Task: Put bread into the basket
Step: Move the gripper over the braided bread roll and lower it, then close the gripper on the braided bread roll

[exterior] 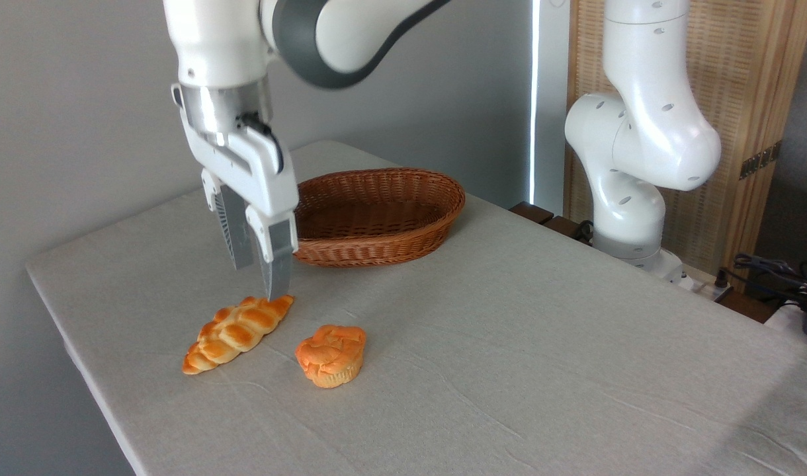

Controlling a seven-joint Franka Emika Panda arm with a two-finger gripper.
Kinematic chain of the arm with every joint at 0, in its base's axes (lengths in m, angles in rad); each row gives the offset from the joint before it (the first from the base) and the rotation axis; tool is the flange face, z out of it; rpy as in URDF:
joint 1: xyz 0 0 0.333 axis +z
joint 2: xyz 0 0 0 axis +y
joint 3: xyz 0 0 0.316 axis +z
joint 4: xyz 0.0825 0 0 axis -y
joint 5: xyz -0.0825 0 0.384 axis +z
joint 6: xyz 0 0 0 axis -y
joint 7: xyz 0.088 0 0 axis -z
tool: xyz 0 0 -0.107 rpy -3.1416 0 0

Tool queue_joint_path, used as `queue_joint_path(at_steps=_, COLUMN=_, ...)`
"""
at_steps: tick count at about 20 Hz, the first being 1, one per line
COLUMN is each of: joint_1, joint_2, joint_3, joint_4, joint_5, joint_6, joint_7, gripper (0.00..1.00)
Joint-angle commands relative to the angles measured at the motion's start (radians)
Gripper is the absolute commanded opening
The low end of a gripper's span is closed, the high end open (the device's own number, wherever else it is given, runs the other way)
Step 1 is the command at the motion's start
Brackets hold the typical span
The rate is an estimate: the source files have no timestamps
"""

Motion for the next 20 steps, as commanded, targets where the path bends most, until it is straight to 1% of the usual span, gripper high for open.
queue_joint_path(at_steps=1, joint_1=0.001, joint_2=0.036, joint_3=-0.045, joint_4=-0.057, joint_5=-0.015, joint_6=0.133, joint_7=-0.040, gripper=1.00)
queue_joint_path(at_steps=2, joint_1=0.001, joint_2=0.047, joint_3=-0.056, joint_4=-0.081, joint_5=-0.015, joint_6=0.177, joint_7=-0.047, gripper=1.00)
queue_joint_path(at_steps=4, joint_1=0.003, joint_2=0.061, joint_3=-0.071, joint_4=-0.104, joint_5=-0.015, joint_6=0.225, joint_7=-0.050, gripper=1.00)
queue_joint_path(at_steps=8, joint_1=0.003, joint_2=0.093, joint_3=-0.094, joint_4=-0.112, joint_5=-0.016, joint_6=0.279, joint_7=-0.095, gripper=1.00)
queue_joint_path(at_steps=11, joint_1=0.003, joint_2=0.105, joint_3=-0.096, joint_4=-0.112, joint_5=-0.045, joint_6=0.319, joint_7=-0.127, gripper=1.00)
queue_joint_path(at_steps=13, joint_1=0.003, joint_2=0.112, joint_3=-0.096, joint_4=-0.112, joint_5=-0.059, joint_6=0.325, joint_7=-0.127, gripper=1.00)
queue_joint_path(at_steps=16, joint_1=0.003, joint_2=0.113, joint_3=-0.096, joint_4=-0.113, joint_5=-0.044, joint_6=0.327, joint_7=-0.116, gripper=1.00)
queue_joint_path(at_steps=20, joint_1=0.003, joint_2=0.122, joint_3=-0.096, joint_4=-0.115, joint_5=-0.039, joint_6=0.336, joint_7=-0.113, gripper=1.00)
